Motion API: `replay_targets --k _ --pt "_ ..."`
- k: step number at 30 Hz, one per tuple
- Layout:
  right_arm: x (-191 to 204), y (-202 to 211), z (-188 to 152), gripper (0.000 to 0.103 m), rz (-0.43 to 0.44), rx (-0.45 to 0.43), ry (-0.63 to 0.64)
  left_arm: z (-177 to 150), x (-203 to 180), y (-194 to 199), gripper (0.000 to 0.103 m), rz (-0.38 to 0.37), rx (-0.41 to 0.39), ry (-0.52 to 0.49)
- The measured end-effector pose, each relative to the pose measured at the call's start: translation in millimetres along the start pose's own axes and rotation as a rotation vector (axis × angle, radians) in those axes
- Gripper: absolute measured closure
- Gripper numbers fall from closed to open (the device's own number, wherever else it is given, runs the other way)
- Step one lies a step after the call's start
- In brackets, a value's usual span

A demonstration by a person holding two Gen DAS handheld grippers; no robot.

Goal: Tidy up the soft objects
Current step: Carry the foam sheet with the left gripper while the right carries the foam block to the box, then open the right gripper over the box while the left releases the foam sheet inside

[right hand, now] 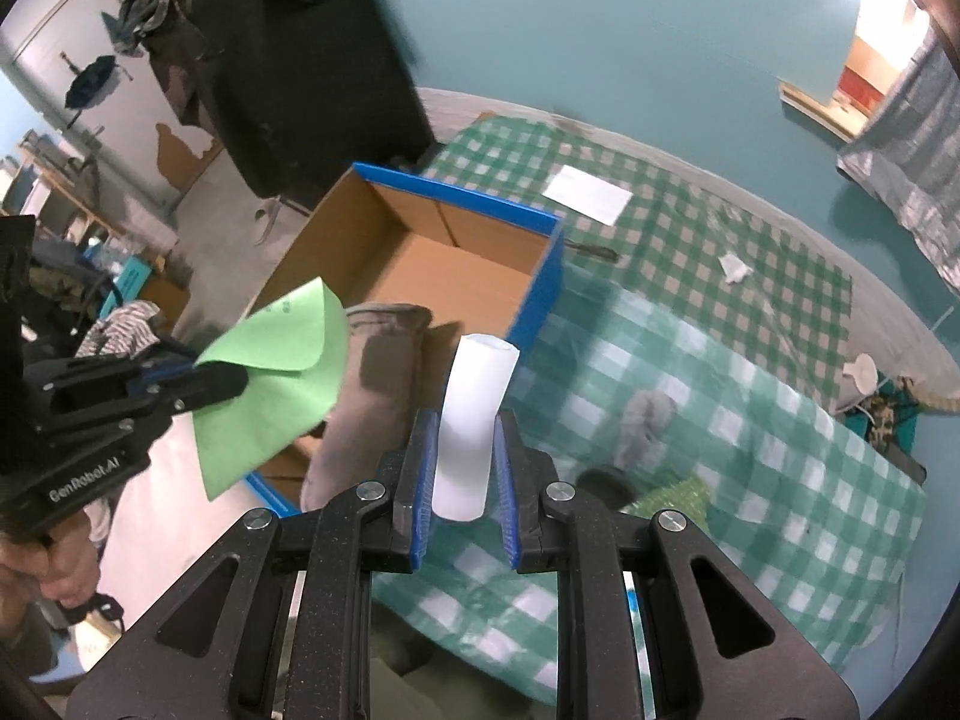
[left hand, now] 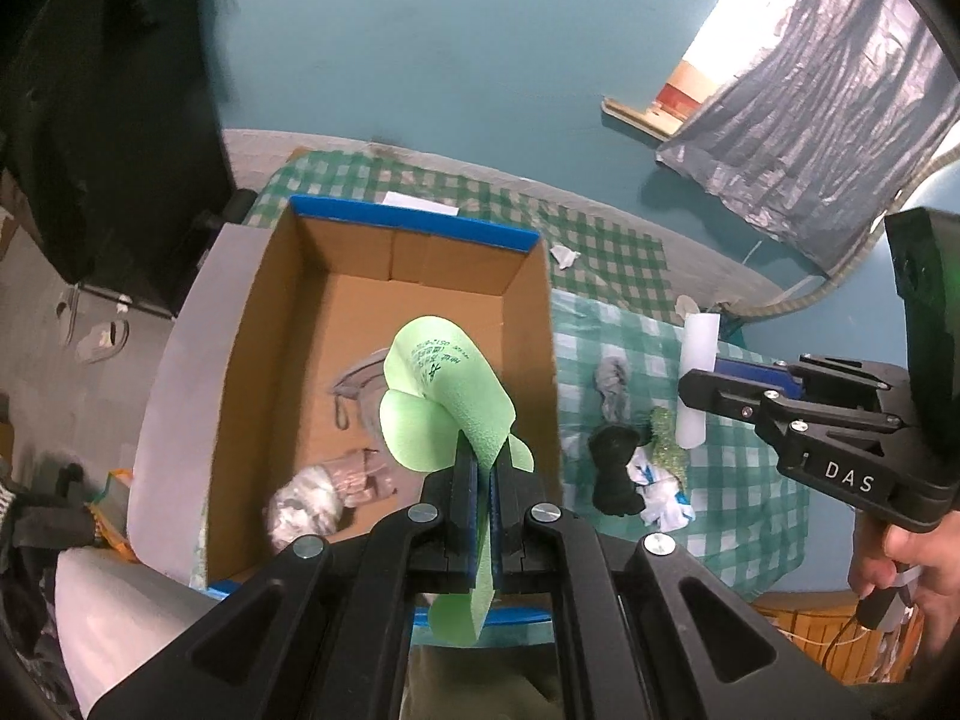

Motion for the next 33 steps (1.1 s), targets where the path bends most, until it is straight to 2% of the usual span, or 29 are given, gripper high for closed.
replay_targets --k 11,22,26,28,29,30,31,33 --pt "35 -31 18 0.086 0.016 0.034 0.060 -4 34 -13 0.100 0.023 0.039 0.043" --pt "44 -62 29 0.085 0.005 0.085 0.063 -9 52 -34 0.100 0.038 0.100 0.041" --pt "46 -63 32 0.080 -0.010 0.081 0.058 -12 54 -40 0.099 0.040 0.126 0.039" --pt "47 -62 33 0.067 -0.012 0.075 0.053 -13 54 -41 0.095 0.042 0.134 0.041" --pt "47 -61 34 0.056 -0.018 0.069 0.053 -13 55 -41 0.089 0.044 0.136 0.044" --pt "46 -59 34 0.050 -0.025 0.065 0.055 -13 56 -41 0.081 0.047 0.138 0.048" --pt "45 -58 35 0.049 -0.034 0.058 0.058 -13 58 -41 0.077 0.049 0.140 0.052" --pt "45 -57 37 0.048 -0.036 0.056 0.055 -12 59 -41 0.060 0.049 0.139 0.062"
Point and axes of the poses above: each gripper's, at about its wrist camera, not at the fingertips, and y roughly against the way its jaws point, x to its left, z to its top, the point moved 9 cm from there along -y, roughly the way its jaws point, and after that the axes turned 6 degrees about z, right-handed, at the moved point
